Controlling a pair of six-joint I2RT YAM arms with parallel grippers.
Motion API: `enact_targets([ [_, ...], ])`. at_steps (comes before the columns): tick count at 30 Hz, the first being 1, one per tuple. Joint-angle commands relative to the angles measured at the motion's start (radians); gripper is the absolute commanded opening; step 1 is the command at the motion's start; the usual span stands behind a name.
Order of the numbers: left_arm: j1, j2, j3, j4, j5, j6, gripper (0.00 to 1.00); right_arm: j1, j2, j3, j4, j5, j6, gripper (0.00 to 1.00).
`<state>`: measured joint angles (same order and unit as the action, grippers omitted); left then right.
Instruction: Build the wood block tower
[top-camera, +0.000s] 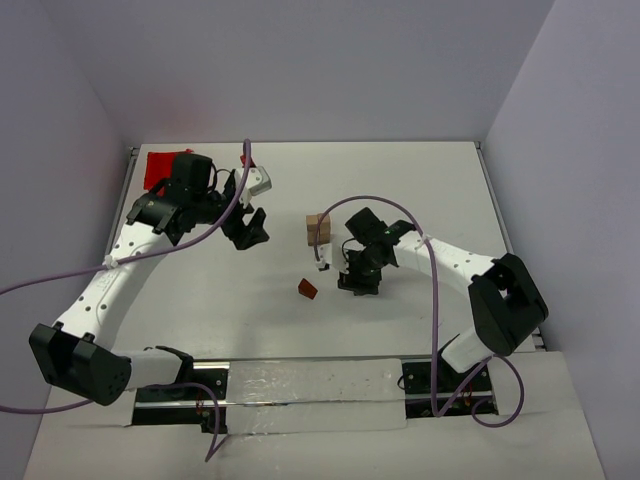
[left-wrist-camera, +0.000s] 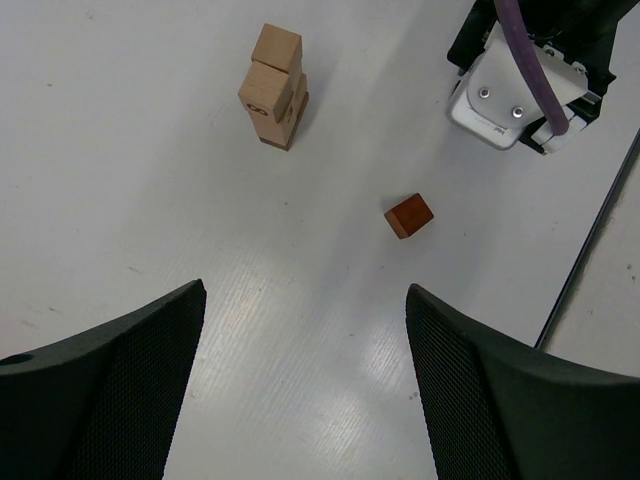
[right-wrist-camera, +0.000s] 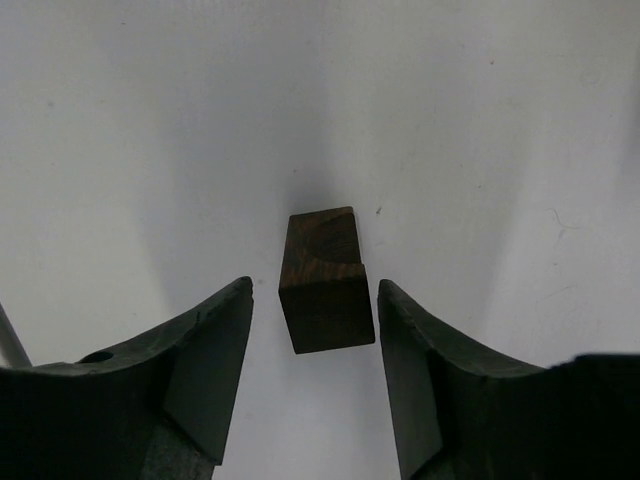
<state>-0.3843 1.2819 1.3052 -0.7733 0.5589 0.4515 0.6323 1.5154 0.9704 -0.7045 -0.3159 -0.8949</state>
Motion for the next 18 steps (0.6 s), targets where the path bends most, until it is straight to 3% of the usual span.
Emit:
enact_targets([
  [1, 0.005, -0.038, -0.011, 0.048, -0.003, -0.011, 0.86, -0.014, -0.017, -0.025, 0.035, 0.014, -0.012, 0.53],
  [7, 0.005, -0.036, -0.015, 0.072, -0.022, -0.022, 0.86, -0.09, -0.069, 0.02, 0.003, -0.033, 0.022, 0.38],
  [13, 0.005, -0.027, -0.014, 0.127, -0.039, -0.063, 0.9, -0.401, -0.048, 0.279, -0.204, -0.293, 0.113, 0.22],
  [15, 0.005, -0.022, -0.009, 0.142, -0.037, -0.082, 0.99, -0.464, -0.024, 0.355, -0.272, -0.372, 0.139, 0.21],
  [18, 0.005, 0.008, 0.031, 0.161, 0.004, -0.127, 0.99, -0.56, 0.036, 0.501, -0.353, -0.492, 0.205, 0.19],
])
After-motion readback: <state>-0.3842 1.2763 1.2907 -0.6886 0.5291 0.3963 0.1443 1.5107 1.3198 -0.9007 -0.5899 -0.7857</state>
